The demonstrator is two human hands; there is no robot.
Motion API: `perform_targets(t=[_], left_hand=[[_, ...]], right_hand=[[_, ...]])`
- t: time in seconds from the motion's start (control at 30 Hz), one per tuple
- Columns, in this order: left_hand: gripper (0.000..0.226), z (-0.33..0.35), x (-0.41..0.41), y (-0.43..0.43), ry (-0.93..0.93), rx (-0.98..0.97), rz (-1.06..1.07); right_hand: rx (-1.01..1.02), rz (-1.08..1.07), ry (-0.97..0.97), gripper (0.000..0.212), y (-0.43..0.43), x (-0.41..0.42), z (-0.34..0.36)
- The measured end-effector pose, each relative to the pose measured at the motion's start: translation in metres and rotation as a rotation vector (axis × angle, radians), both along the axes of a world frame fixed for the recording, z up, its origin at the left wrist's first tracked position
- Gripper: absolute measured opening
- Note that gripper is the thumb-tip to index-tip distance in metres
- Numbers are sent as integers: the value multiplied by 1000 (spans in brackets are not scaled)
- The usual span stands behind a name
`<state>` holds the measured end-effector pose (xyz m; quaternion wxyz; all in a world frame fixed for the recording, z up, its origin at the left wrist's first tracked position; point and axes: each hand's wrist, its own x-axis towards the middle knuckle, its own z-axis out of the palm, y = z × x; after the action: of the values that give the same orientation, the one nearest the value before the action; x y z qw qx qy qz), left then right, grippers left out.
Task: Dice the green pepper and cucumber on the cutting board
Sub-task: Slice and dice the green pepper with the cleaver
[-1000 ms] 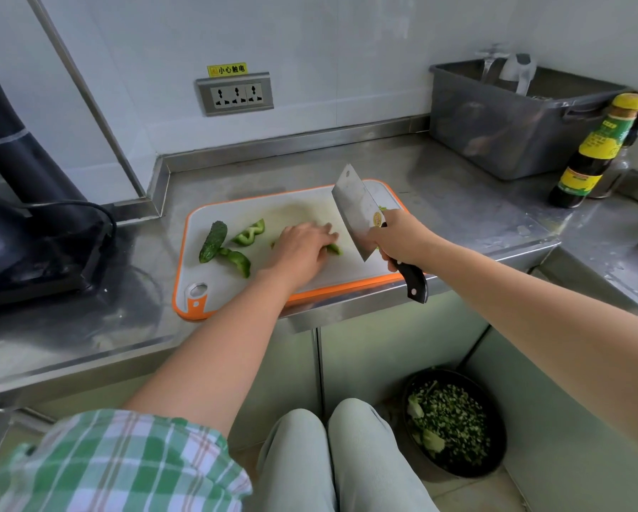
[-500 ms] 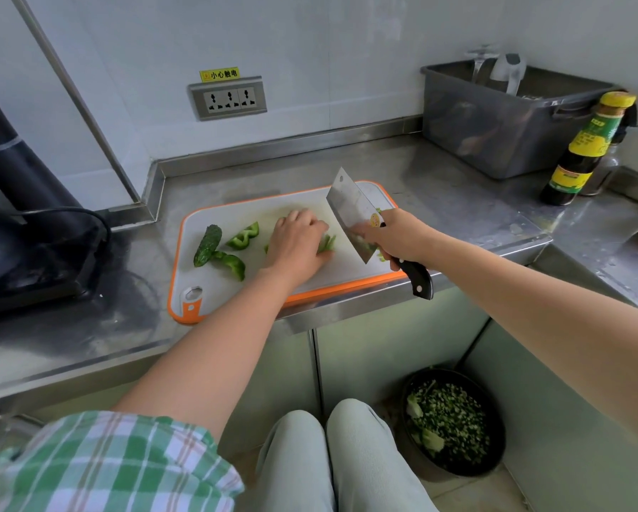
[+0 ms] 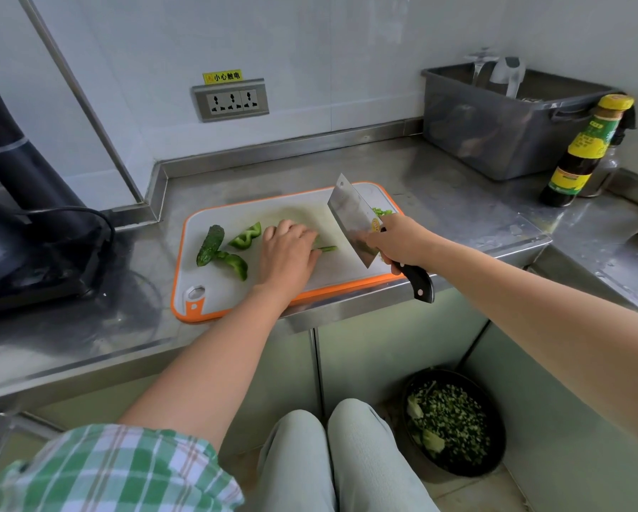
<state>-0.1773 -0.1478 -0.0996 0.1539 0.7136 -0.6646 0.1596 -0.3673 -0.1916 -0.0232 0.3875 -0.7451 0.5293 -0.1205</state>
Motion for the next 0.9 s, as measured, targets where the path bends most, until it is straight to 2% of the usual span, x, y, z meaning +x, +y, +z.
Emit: perform_targets(t=[0.1, 0.2, 0.37, 0.57, 0.67, 0.77, 0.9], left_hand=[[32, -5, 0, 3, 8, -16, 60], [28, 1, -4, 1, 104, -32, 63], [25, 8, -14, -7, 160, 77, -34], [30, 6, -11, -7, 353, 37, -63], [23, 7, -5, -5, 249, -34, -8], [14, 9, -4, -3, 224, -50, 50], [18, 7, -5, -6, 156, -17, 63]], right_hand=[[-1, 0, 2, 25, -2, 0, -2], [3, -3, -4, 24, -2, -1, -3], [-9, 18, -19, 25, 3, -3, 0], [-1, 16, -3, 15, 4, -2, -1], [-1, 16, -11, 18, 3, -1, -1], [-5, 0, -5, 19, 1, -1, -2], [-11, 35, 22, 17, 2, 0, -5]])
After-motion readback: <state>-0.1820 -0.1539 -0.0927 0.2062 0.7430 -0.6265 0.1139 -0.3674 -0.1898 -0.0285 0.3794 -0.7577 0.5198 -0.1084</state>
